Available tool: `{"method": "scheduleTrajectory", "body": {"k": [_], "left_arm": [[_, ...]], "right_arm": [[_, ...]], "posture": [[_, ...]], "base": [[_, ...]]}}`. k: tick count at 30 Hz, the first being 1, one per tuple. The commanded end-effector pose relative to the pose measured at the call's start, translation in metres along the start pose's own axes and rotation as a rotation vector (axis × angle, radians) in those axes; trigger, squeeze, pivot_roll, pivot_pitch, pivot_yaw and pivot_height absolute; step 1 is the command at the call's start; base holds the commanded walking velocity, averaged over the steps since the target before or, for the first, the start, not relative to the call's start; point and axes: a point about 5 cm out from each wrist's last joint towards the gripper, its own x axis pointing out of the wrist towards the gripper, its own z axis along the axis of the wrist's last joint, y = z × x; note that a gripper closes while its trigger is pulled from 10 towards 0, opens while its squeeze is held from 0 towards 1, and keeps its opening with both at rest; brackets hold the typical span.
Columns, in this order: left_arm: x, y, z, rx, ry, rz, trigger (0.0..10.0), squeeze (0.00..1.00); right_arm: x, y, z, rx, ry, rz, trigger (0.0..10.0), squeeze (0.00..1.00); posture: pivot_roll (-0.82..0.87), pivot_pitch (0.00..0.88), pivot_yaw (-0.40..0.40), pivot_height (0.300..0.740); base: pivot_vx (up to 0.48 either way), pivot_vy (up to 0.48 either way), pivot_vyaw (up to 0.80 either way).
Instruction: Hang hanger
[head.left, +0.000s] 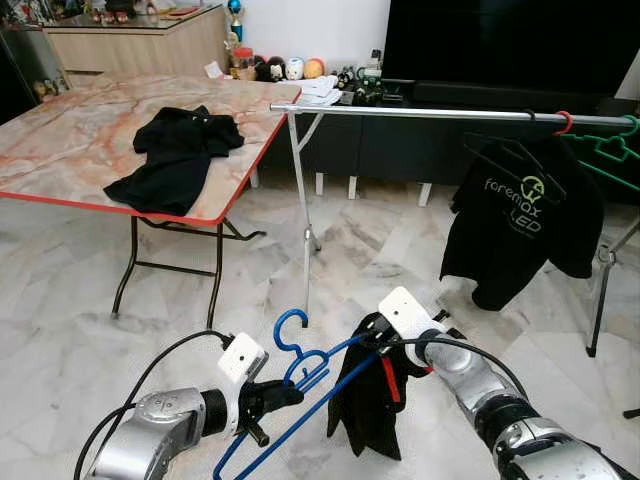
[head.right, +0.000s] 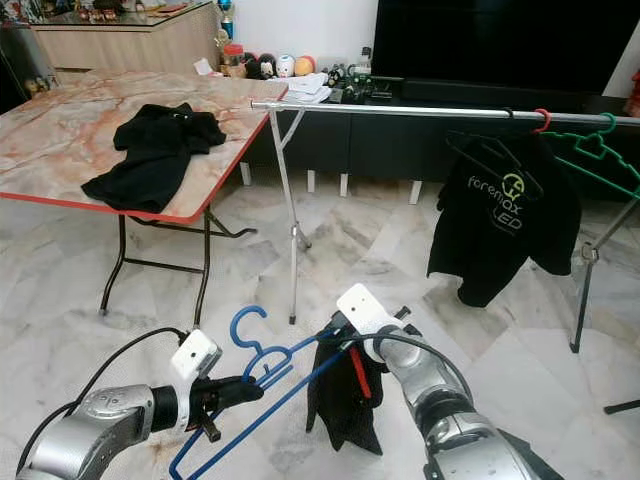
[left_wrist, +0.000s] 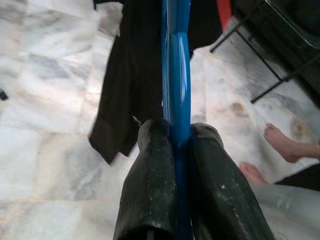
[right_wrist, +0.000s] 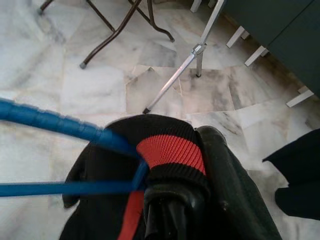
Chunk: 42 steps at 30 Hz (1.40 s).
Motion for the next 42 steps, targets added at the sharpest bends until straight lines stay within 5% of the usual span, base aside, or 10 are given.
{"method": "scheduleTrajectory", "body": {"k": [1,14,28,34,39,42], "left_arm": [[0.0,0.007,0.003,0.007,-0.018,0.045,10.0,0.0],[0.004,0.006,-0.001,0.008,-0.012,0.051,10.0,0.0],[0.011,0.011,0.012,0.034,-0.109,0.115,10.0,0.0],[0.012,0.019,0.018,0.032,-0.157,0.19,10.0,0.0],[0.016,0.016,0.014,0.044,-0.128,0.167,10.0,0.0],[0.017,0.011,0.01,0.032,-0.112,0.125,10.0,0.0]], "right_arm": [[0.002,-0.007,0.02,0.035,-0.075,-0.015,10.0,0.0],[0.001,-0.021,0.059,0.238,-0.244,-0.019,10.0,0.0],[-0.01,-0.008,0.062,0.237,-0.303,0.136,10.0,0.0],[-0.015,-0.008,0.061,0.307,-0.309,0.165,10.0,0.0],[-0.02,-0.013,0.062,0.258,-0.321,0.092,10.0,0.0],[-0.025,-0.029,0.066,0.381,-0.364,0.0,10.0,0.0]], "posture": [[0.08,0.021,-0.002,0.74],[0.08,0.029,-0.003,0.74],[0.06,0.027,-0.002,0.74],[0.06,0.021,-0.003,0.74],[0.06,0.013,0.002,0.74],[0.05,0.01,0.003,0.74]], "base": [[0.0,0.0,0.0],[0.0,0.0,0.0],[0.0,0.0,0.0],[0.0,0.0,0.0],[0.0,0.0,0.0],[0.0,0.0,0.0]]}}
